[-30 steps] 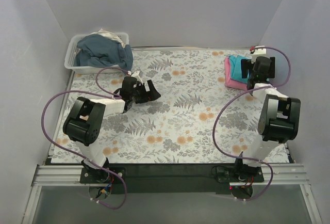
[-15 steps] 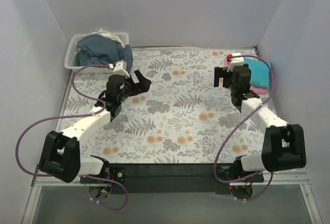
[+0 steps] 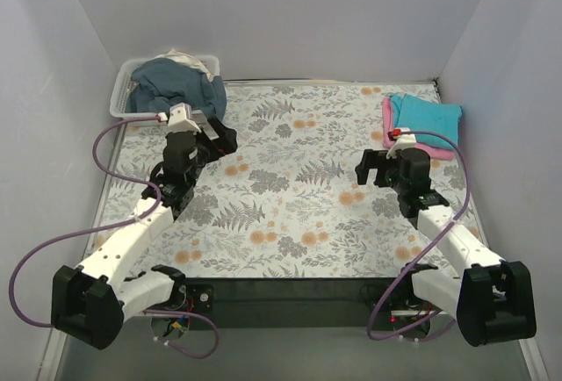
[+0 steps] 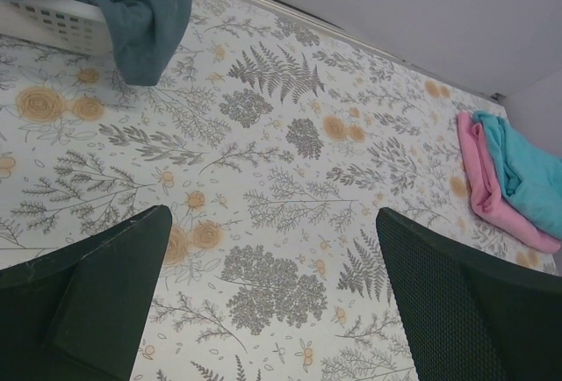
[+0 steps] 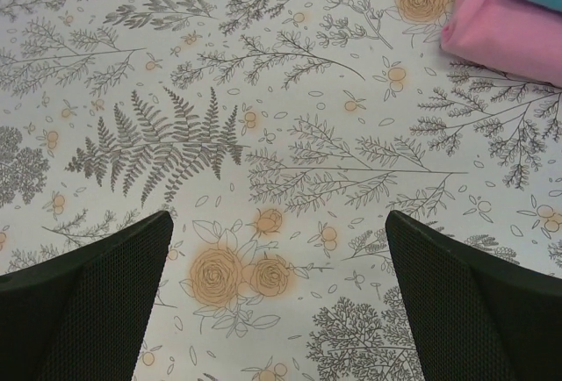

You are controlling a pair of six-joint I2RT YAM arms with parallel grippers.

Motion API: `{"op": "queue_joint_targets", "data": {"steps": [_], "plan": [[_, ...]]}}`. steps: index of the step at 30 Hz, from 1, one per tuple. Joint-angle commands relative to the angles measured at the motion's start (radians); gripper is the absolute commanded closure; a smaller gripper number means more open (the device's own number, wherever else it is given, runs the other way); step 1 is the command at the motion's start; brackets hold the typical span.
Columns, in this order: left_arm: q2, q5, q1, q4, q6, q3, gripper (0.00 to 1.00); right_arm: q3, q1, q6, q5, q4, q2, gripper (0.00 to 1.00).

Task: Fold and stack the t-shirts
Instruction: Neatly place the folded tshirt to the corner

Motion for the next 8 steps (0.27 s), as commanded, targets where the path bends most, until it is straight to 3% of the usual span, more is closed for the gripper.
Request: {"op": "queue_joint_targets", "data": {"steps": [1,8], "plan": [[-0.039,-0.052,0.007,-0.026,0.020,-0.007,0.05,-0.004,0.004,0.002,0.002,-0.002,-0.038,0.01],[-0.033,-0.063,0.007,-0.063,0.027,0.004,0.04,0.002,0.004,-0.010,0.011,-0.017,-0.047,0.01]]}}
